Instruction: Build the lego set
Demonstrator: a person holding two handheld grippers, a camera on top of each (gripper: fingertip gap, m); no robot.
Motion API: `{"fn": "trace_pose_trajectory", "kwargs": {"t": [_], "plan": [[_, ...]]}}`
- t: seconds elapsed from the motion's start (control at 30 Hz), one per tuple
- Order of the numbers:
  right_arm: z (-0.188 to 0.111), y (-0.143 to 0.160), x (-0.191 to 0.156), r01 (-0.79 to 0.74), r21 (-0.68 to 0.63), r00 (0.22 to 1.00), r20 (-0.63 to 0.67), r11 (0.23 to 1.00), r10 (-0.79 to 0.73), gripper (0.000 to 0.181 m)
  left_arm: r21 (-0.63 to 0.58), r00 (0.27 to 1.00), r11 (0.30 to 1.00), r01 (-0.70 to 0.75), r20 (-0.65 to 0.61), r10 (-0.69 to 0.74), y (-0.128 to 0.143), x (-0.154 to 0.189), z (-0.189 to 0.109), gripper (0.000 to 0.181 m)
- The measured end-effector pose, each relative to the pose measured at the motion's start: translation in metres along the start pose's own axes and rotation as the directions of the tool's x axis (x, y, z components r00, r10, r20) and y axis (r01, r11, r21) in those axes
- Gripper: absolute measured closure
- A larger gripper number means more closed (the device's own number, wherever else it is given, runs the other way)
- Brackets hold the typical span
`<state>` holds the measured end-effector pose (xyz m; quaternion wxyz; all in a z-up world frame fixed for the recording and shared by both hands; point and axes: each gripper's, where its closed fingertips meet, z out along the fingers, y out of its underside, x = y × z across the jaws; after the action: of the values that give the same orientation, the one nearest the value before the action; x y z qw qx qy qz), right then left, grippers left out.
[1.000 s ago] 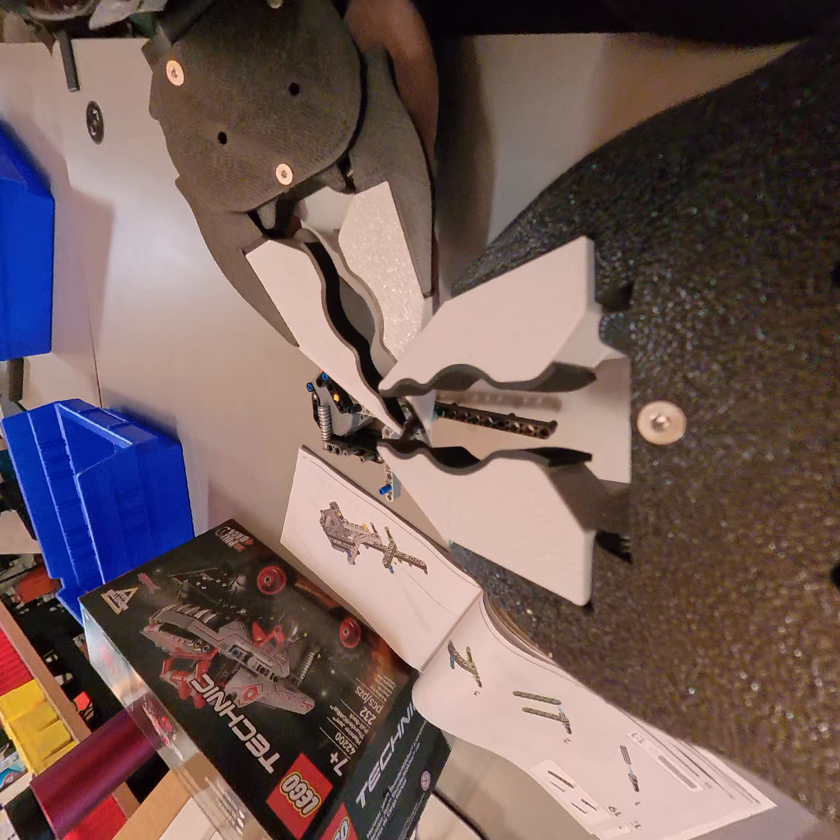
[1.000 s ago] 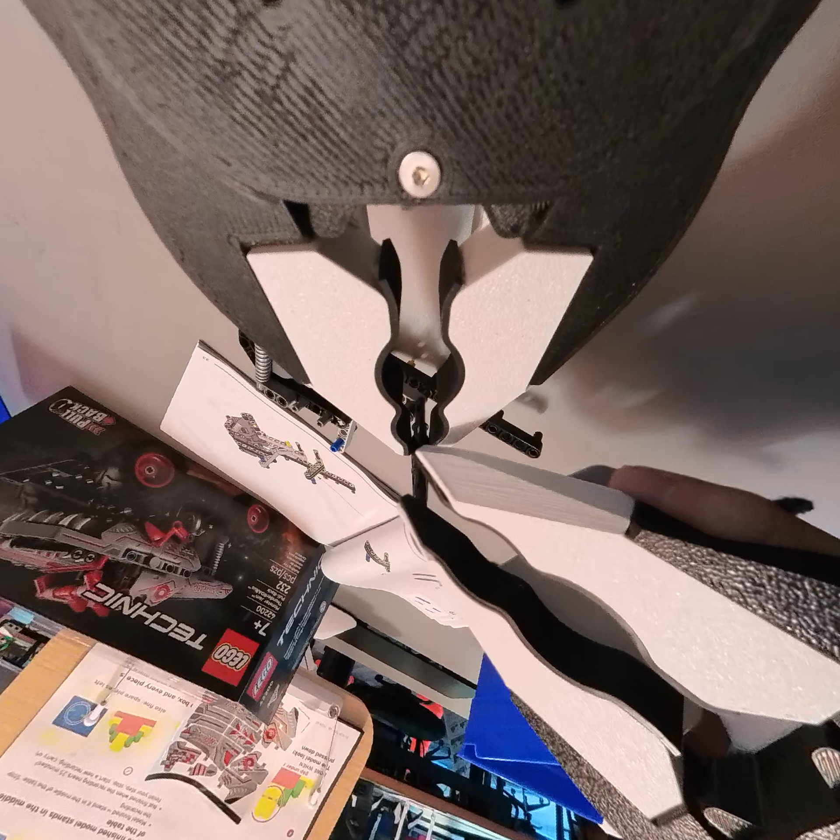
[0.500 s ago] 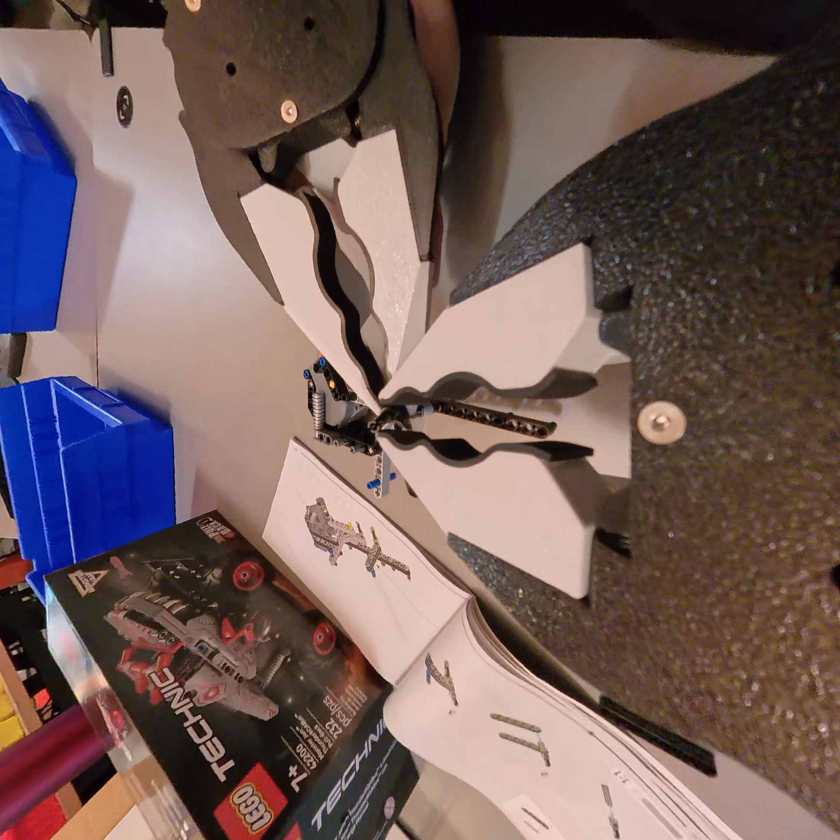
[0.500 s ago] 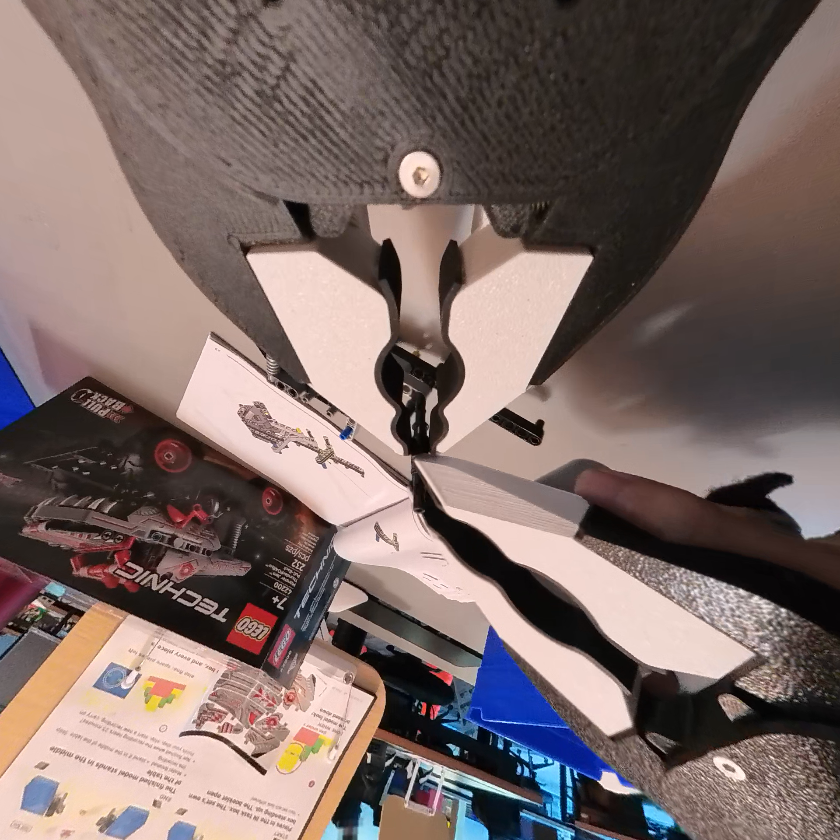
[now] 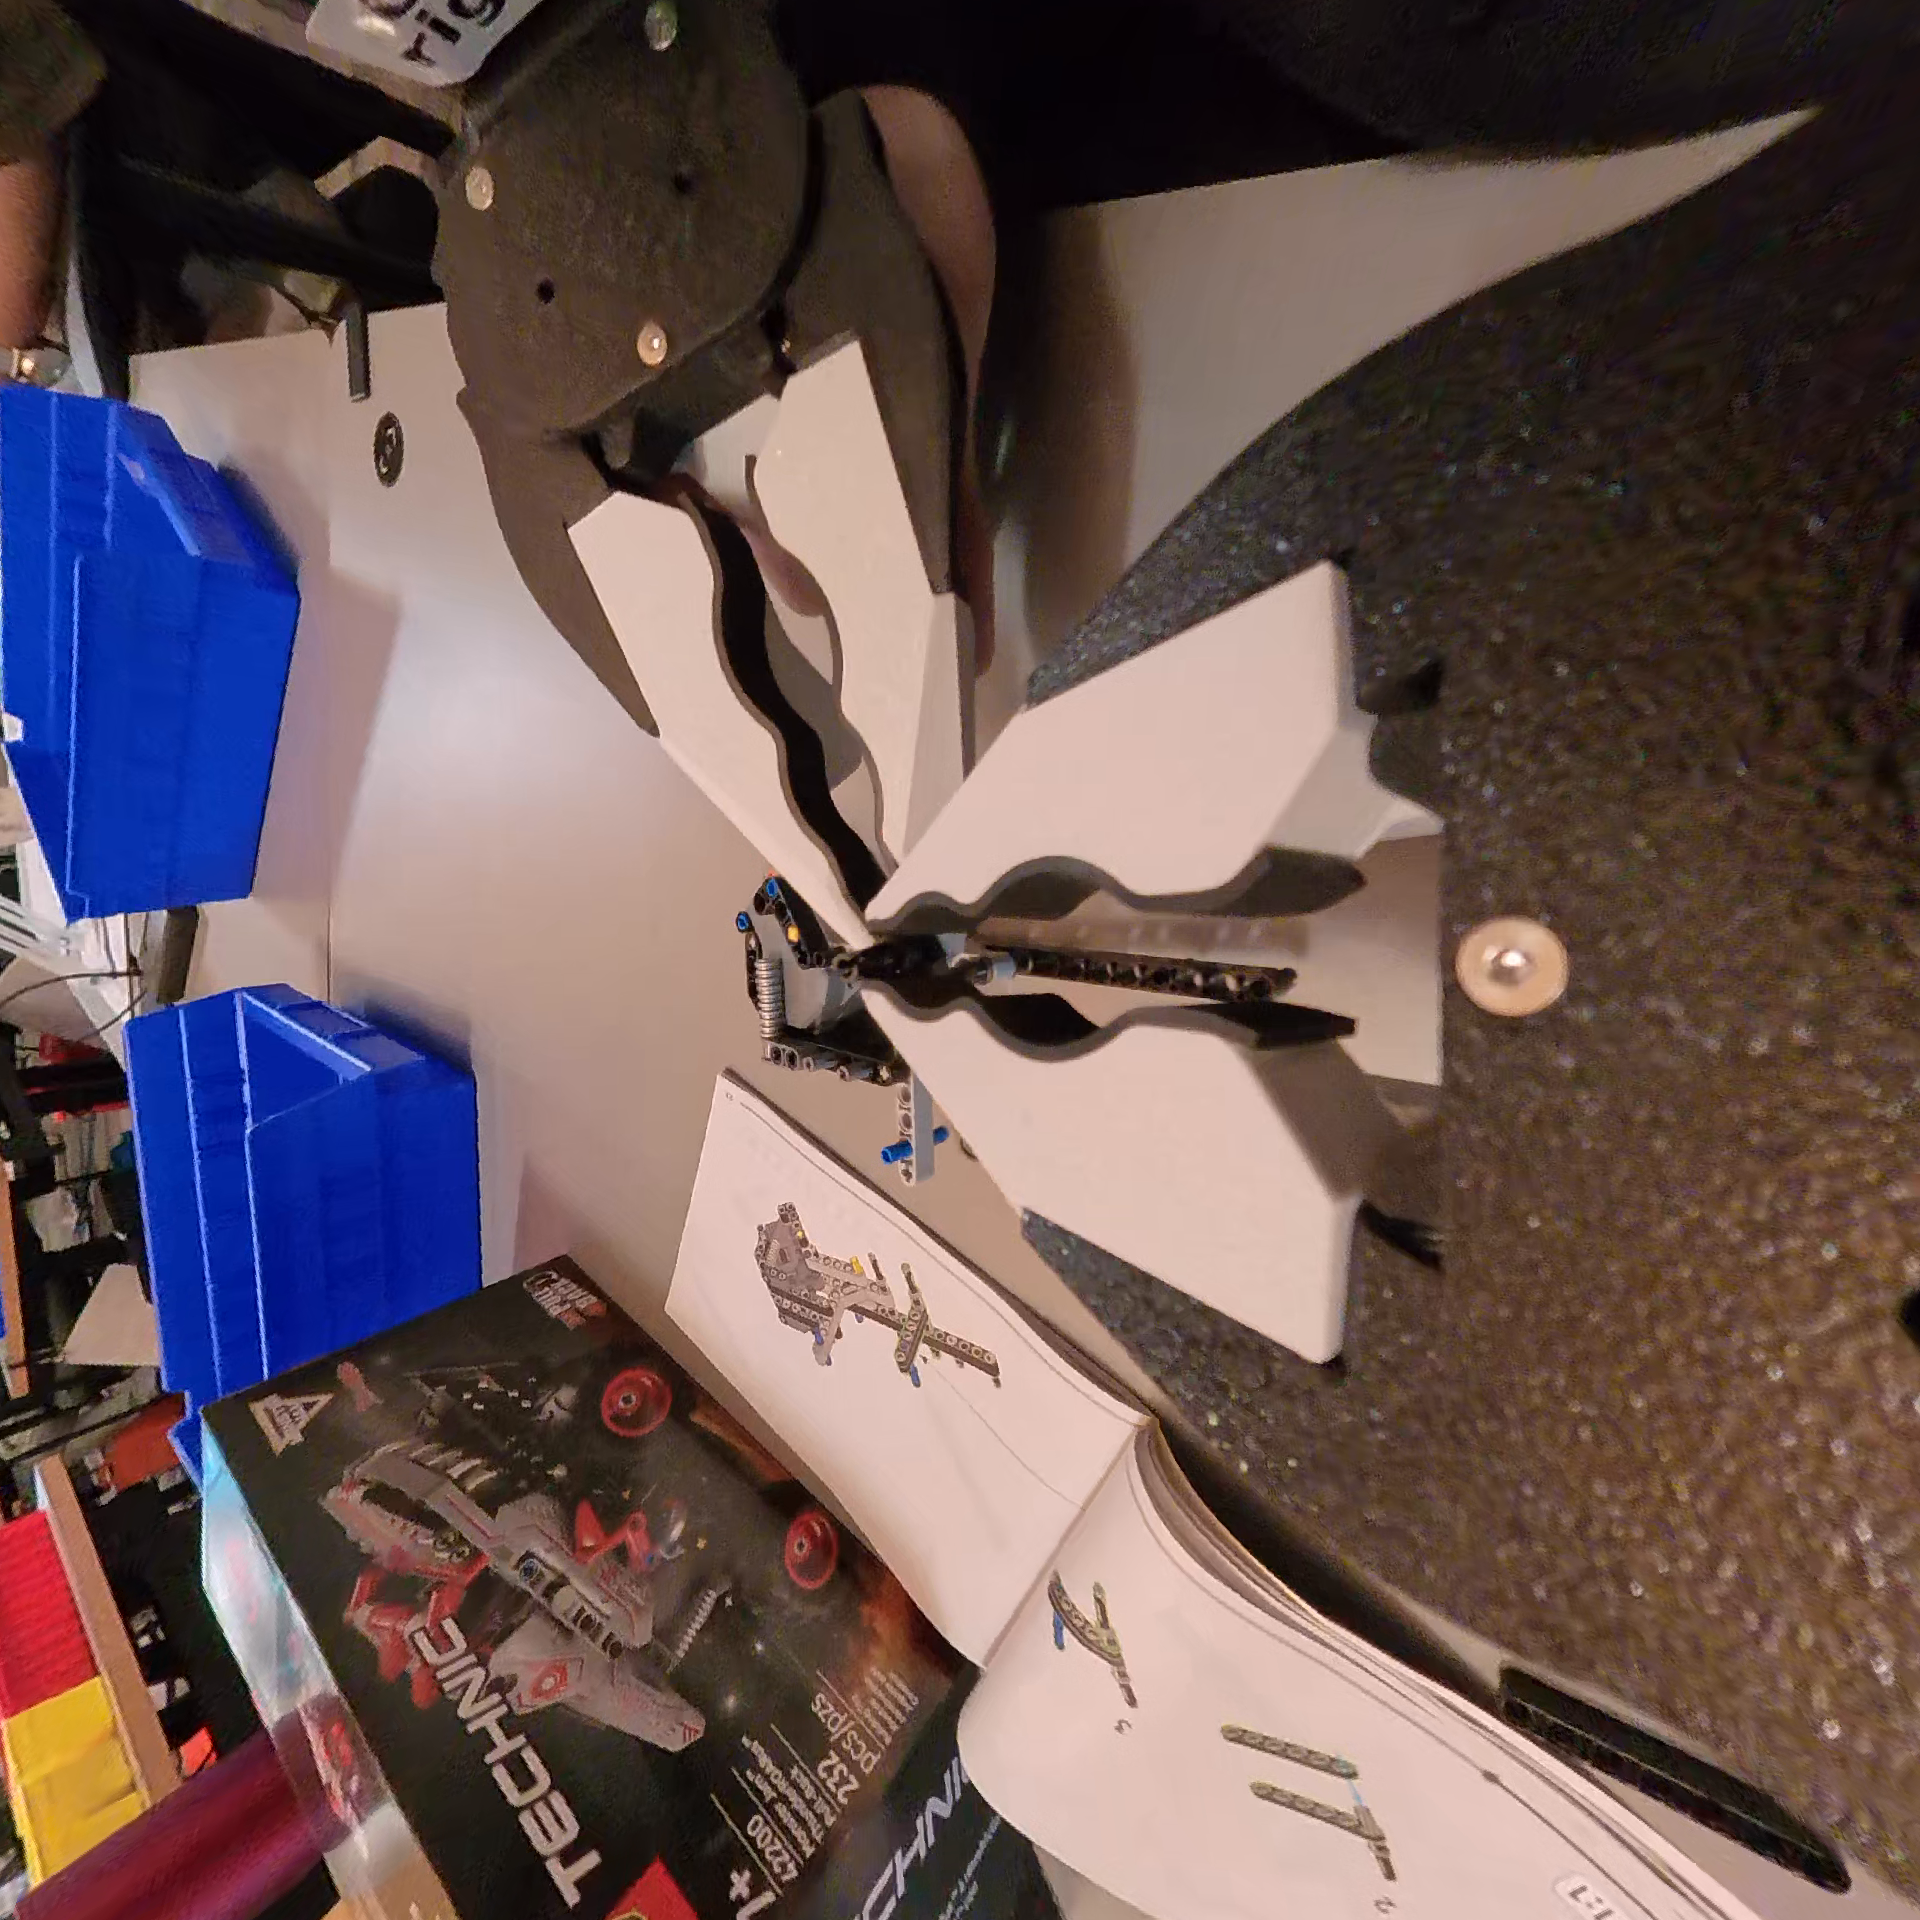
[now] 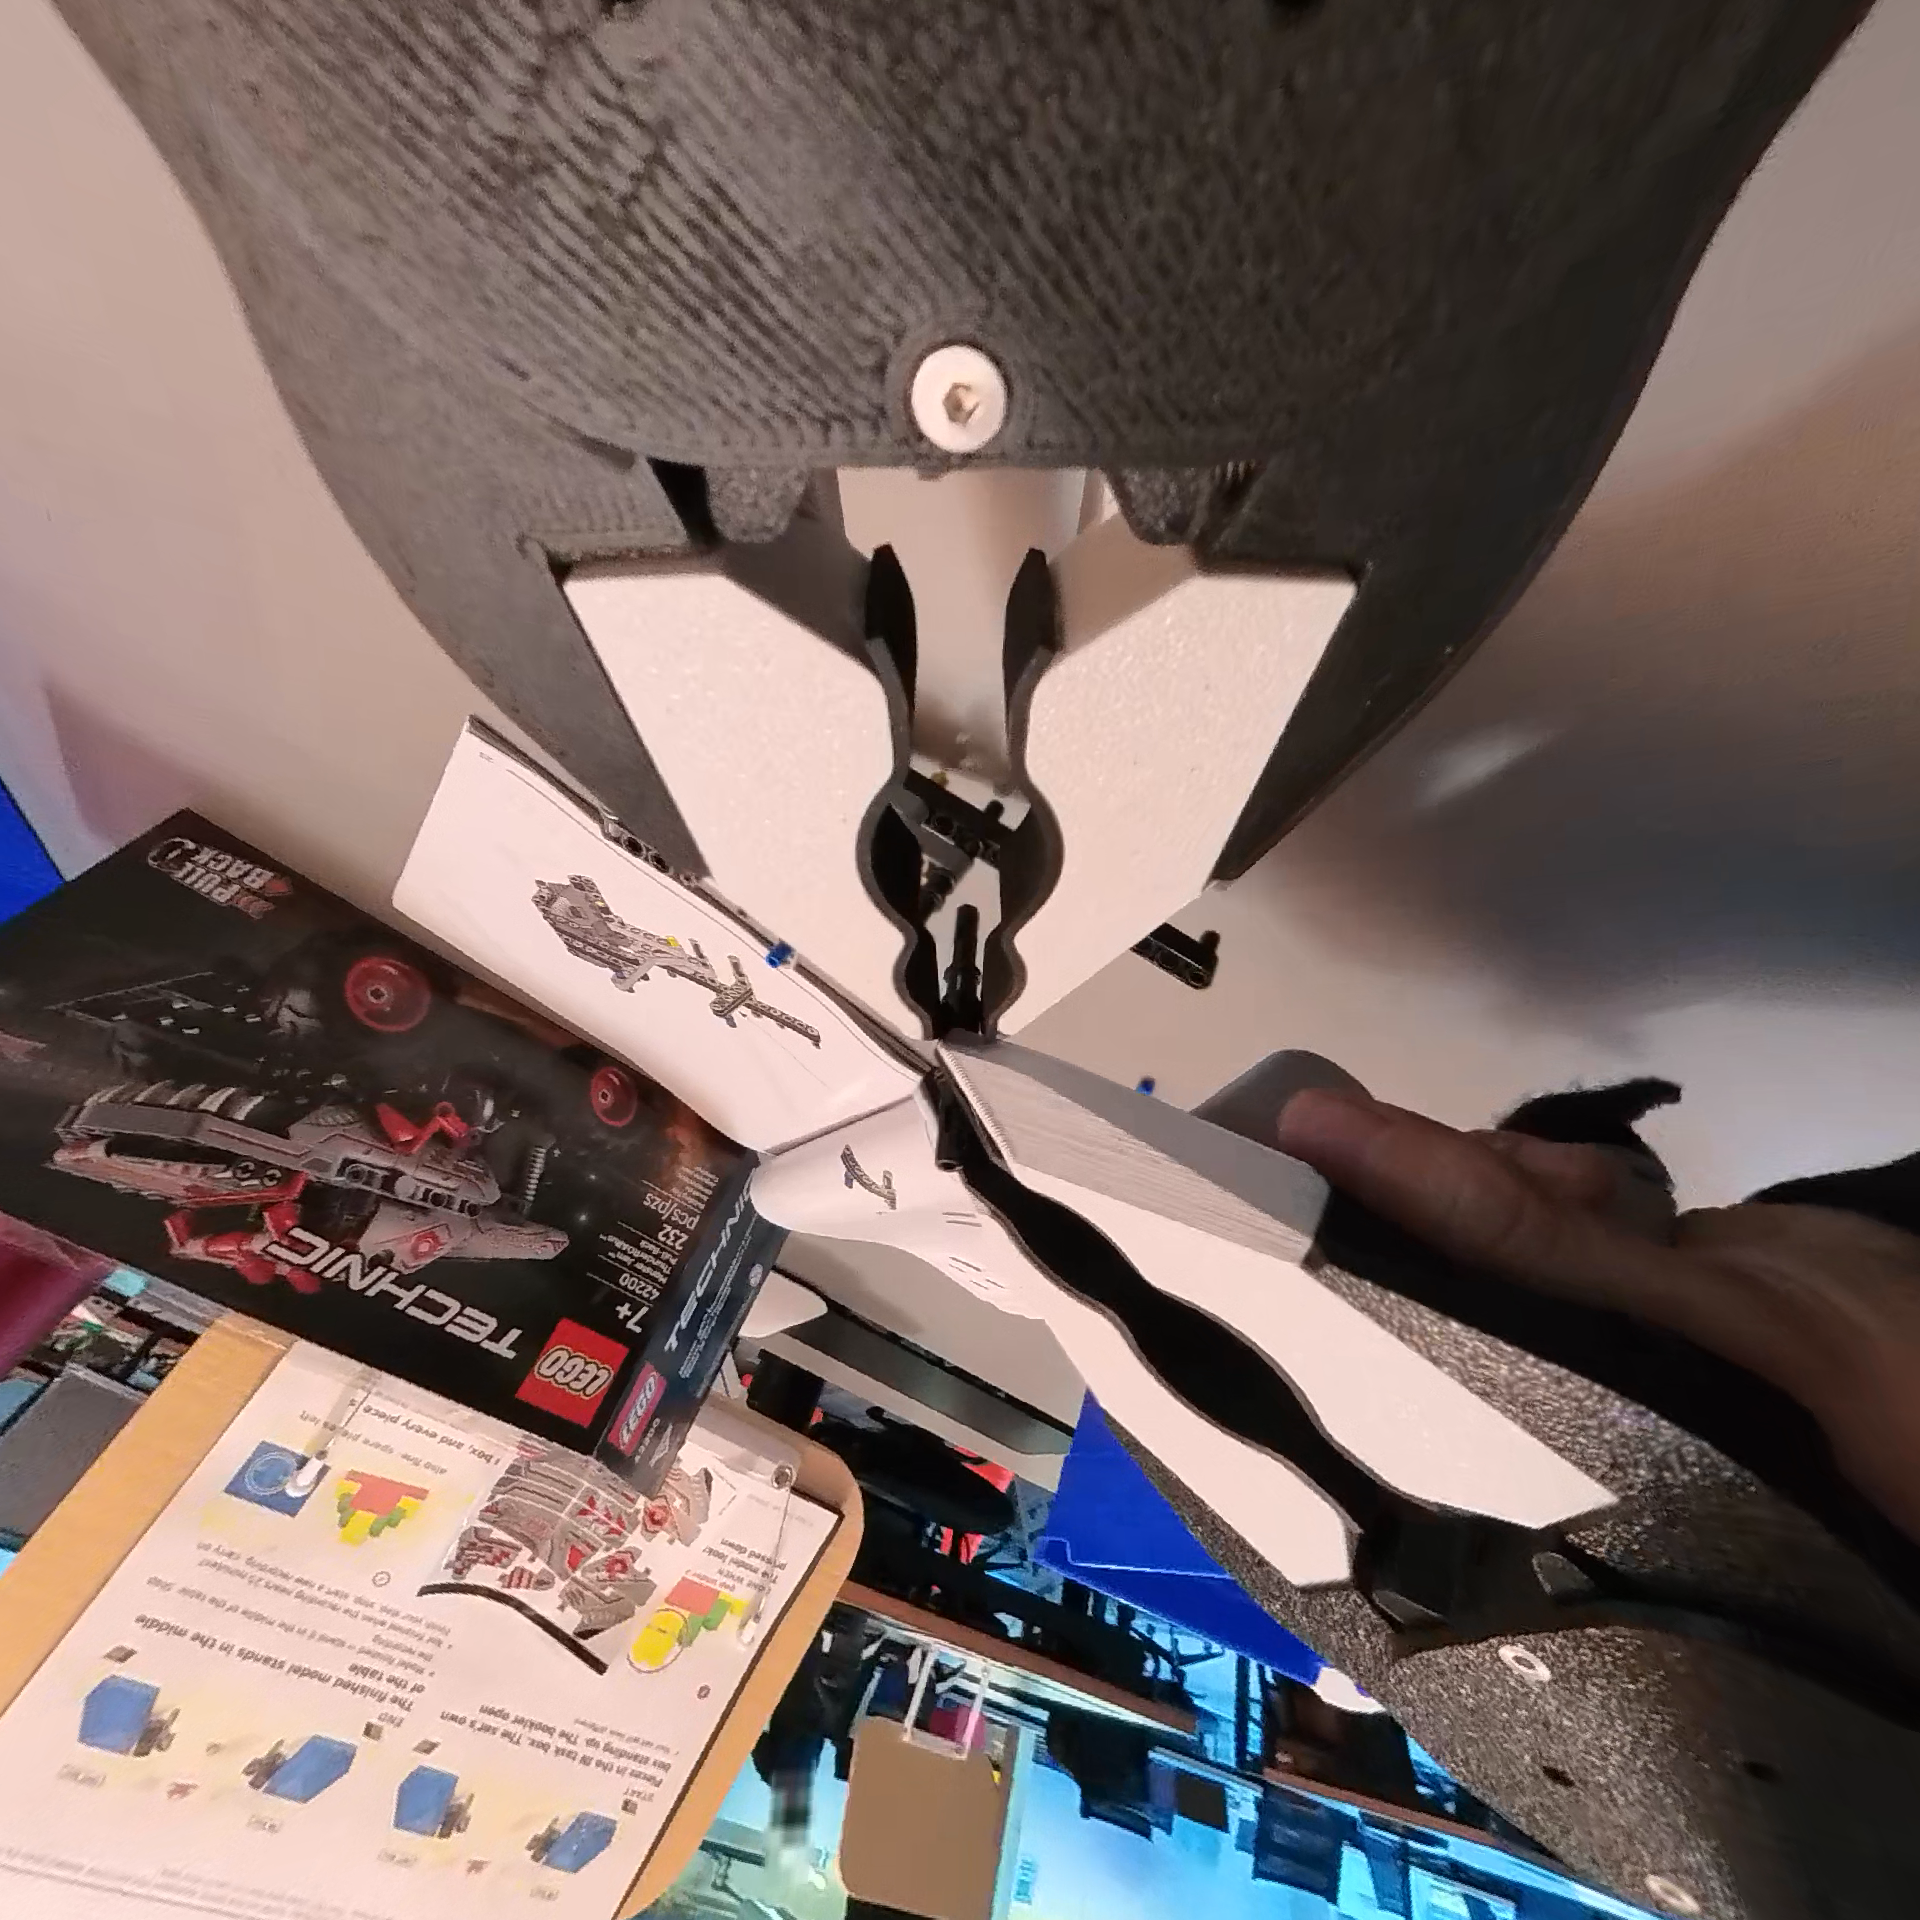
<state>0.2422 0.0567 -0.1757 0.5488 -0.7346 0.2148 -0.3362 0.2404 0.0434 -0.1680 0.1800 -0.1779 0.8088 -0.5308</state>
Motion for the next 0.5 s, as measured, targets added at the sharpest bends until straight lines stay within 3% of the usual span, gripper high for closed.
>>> {"fn": "trace_pose_trajectory", "kwargs": {"t": [0.23, 0.5], "plan": [[0.0011, 0.0021, 0.0015, 0.007, -0.013, 1.000, 0.001, 1.000, -0.007, 0.170, -0.020, 0.999, 0.999, -0.044, -0.001, 0.044, 0.0014, -0.0044, -0.0054, 0.177], [0.0019, 0.0020, -0.0055, 0.016, -0.014, 0.999, 0.048, 1.000, -0.015, 0.175, -0.032, 0.997, 0.996, -0.080, -0.023, 0.079, 0.0018, -0.0007, -0.0073, 0.177]]}}
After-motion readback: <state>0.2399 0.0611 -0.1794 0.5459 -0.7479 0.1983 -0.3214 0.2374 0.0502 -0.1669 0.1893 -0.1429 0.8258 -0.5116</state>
